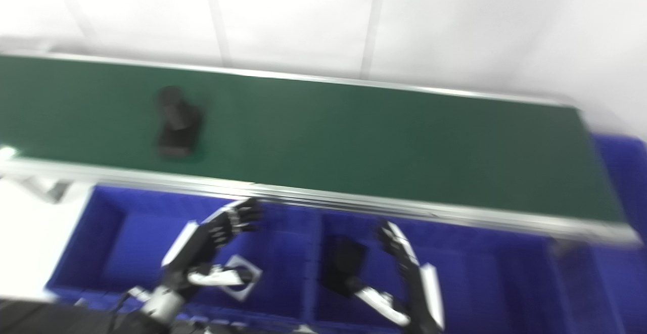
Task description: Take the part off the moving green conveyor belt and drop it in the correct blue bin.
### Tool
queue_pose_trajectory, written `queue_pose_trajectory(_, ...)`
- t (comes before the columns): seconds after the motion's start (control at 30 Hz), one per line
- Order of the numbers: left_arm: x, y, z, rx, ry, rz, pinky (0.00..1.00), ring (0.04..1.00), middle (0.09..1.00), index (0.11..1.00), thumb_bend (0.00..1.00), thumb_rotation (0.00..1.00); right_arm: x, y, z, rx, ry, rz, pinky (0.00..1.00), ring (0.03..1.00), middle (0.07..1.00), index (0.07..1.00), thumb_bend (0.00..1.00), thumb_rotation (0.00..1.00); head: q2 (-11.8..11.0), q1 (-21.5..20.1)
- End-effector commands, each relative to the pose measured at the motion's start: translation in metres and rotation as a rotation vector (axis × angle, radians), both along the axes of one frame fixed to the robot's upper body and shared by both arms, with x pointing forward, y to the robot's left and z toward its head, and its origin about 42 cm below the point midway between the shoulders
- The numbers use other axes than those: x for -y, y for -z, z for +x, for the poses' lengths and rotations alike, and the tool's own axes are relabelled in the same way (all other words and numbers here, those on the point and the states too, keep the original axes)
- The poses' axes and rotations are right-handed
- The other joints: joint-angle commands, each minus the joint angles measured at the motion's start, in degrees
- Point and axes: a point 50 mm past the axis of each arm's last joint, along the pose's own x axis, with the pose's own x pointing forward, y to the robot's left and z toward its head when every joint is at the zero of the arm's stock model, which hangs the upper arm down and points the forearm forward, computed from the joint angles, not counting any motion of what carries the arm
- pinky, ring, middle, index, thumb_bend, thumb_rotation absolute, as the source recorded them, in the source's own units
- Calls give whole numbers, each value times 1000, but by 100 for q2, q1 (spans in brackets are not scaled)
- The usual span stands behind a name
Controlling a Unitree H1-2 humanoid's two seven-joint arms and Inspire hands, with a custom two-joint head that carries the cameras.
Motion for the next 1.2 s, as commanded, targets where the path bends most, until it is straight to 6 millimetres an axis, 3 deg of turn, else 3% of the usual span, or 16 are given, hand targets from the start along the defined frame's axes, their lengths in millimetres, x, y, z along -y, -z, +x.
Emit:
queue_pose_trajectory(0.0, 7, -5, 0, 44, -4, -7, 805, 838, 836, 821, 967, 345, 1, -10, 0, 75, -3, 14, 852, 856, 849, 896, 740, 552, -5, 9)
queue_pose_trajectory(0.43, 16, 5, -1, 16, -28, 27, 812, 847, 837, 821, 994, 358, 4, -23, 6, 128, -6, 34, 837, 853, 861, 896, 696, 454, -582, 194)
queue_pose_trajectory(0.57, 17, 9, 0, -1, -31, 8, 791, 831, 822, 812, 998, 336, 4, -36, 9, 167, -14, 61, 919, 887, 864, 900, 753, 494, -774, 173)
queue_pose_trajectory(0.67, 17, 12, 2, -8, -34, 21, 767, 813, 813, 802, 1000, 339, 5, -51, 21, 231, -30, 67, 904, 883, 879, 903, 770, 502, -945, 152)
queue_pose_trajectory(0.8, 16, 13, 4, -7, -38, 42, 746, 798, 803, 795, 1000, 349, 5, -71, 40, 328, -29, 53, 848, 844, 844, 874, 834, 530, -1029, 138)
queue_pose_trajectory(0.93, 16, 14, 6, -2, -41, 58, 721, 783, 794, 787, 1000, 346, 0, -93, 60, 415, -54, 57, 821, 848, 876, 882, 890, 563, -1126, 86)
queue_pose_trajectory(1.17, 13, 14, 8, 0, -33, 72, 712, 780, 795, 788, 1000, 339, -13, -133, 103, 505, -96, 0, 794, 860, 874, 883, 912, 566, -1137, -96)
